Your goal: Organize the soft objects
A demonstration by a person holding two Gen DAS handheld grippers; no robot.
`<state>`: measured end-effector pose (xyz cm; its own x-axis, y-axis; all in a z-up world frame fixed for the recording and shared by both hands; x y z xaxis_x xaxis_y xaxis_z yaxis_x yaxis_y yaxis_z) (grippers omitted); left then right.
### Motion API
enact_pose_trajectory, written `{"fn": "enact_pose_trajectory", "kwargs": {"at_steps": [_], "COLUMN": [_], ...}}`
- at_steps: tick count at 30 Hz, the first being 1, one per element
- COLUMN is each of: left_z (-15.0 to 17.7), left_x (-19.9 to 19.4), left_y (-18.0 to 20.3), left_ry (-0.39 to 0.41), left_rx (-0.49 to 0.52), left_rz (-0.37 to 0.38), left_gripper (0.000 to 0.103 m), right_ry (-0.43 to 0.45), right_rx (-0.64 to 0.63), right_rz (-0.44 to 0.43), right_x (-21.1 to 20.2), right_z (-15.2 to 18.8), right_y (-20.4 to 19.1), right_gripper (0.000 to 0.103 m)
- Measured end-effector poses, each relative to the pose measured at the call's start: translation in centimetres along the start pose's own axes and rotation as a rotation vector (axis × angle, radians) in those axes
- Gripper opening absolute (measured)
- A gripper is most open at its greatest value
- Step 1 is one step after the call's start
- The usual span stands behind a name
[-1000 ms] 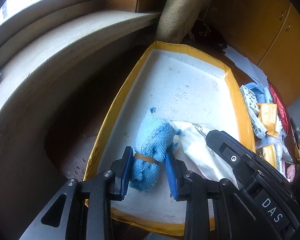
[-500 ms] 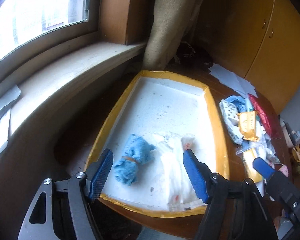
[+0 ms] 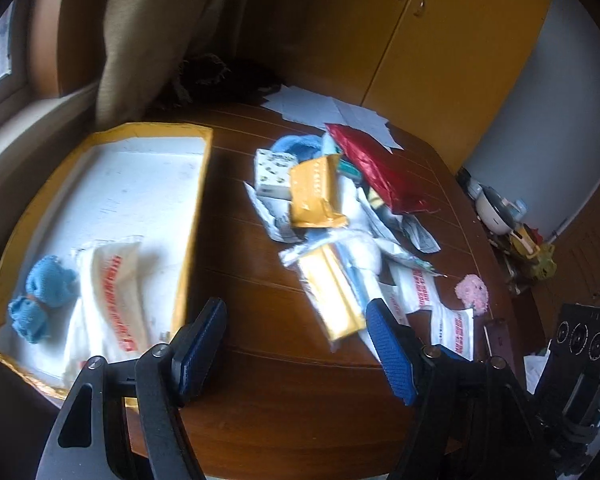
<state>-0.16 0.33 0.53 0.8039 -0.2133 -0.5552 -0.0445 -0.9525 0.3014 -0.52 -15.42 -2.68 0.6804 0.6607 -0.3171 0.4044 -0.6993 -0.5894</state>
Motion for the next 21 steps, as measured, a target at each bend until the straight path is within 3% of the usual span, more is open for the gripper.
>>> {"fn": "enact_pose_trajectory", "kwargs": {"at_steps": [8, 12, 17, 21], "left_z": [1.2, 1.9, 2.5, 2.9], "left_x": [1.6, 2.1, 2.6, 3.9], "left_y": [3.1, 3.8, 4.5, 5.5], "left_ry": [-0.052, -0.078, -0.092, -0.118], "left_rx": [0.039, 0.053, 0.052, 0.085], "left_rz": [0.039, 0.068, 0.100, 0.114], "left_gripper": [0.075, 0.075, 0.075, 0.075], "right_ry": [0.060, 0.098, 0.105, 0.067], "right_rx": [-0.054, -0.015, -0.076, -0.059], "right_rz": [0.165, 0.261, 0.445, 0.523], "right_x": [-3.4, -4.5, -4.4, -3.4], "right_z": [-1.1, -2.1, -2.9, -2.2], "right_y": [3.2, 5.9, 7.6, 8.8], "right_gripper": [0.086, 0.086, 0.083, 0.077]}}
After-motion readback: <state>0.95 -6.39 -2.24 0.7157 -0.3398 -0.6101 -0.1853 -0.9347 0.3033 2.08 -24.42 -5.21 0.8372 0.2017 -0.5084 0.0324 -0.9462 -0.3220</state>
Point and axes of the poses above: each gripper's, at about its wrist camera, not at the fingertips, and x roughly the way its jaws point, y to its right, z to its underside, the point moved 3 cm from there along x, roughly the way its jaws point, and after that the axes turned 15 degrees about y, right-handed, at the moved point
